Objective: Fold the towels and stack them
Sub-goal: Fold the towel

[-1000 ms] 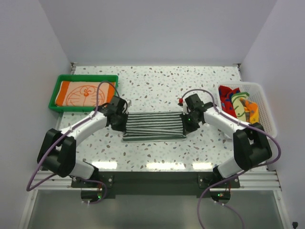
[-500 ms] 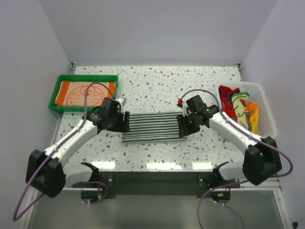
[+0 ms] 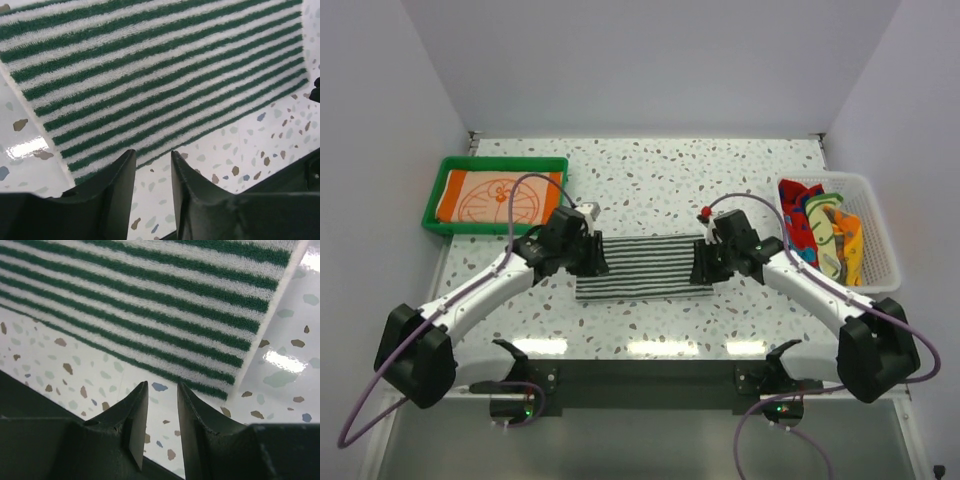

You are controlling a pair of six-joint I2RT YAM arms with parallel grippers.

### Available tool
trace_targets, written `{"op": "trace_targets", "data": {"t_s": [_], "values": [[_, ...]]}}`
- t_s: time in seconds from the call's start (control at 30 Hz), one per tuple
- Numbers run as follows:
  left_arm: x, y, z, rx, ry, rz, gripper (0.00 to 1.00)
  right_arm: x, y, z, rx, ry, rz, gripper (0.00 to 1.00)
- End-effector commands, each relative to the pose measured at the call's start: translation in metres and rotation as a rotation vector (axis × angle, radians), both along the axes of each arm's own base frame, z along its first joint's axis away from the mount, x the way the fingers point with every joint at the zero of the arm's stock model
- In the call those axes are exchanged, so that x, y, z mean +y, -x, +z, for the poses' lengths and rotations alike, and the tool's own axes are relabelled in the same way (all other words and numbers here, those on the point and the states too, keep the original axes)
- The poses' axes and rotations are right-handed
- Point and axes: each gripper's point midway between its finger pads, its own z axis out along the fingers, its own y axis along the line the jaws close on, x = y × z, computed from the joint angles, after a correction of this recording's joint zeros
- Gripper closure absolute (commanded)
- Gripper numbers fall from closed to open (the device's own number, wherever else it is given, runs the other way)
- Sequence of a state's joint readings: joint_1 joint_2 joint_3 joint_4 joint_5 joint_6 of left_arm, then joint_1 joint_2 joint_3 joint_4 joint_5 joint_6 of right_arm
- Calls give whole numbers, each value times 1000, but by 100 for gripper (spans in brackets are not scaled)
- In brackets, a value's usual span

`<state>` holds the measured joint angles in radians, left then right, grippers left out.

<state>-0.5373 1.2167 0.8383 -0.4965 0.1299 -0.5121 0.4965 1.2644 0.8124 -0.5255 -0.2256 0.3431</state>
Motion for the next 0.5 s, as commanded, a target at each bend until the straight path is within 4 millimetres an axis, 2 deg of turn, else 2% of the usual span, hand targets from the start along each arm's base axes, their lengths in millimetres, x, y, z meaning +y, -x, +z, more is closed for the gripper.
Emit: {"op": "trace_targets", "data": {"t_s": [0.0,0.07,0.13,0.23,0.3,0.4,0.43,0.47], "values": [[3,-3,-30,17,-8,68,63,4,-15,-20,-31,-43,-115,66],[11,-4,-48,24,-47,101,69,0,-15,-35,-24,-30,-136,67],[19,5,-74,76,-84,126,72,-3,-10,-56,7,-14,-154,67],[30,17,-100,132,-125,162,76,-10,-4,-75,35,14,-187,67],[40,23,-111,155,-161,198,79,-19,-1,-81,36,45,-217,67],[53,27,-114,157,-189,244,80,-35,0,-80,31,105,-259,66],[53,25,-108,144,-174,250,77,-38,-3,-73,13,102,-274,66],[52,25,-104,140,-164,240,67,-41,-1,-68,11,109,-272,65]]}}
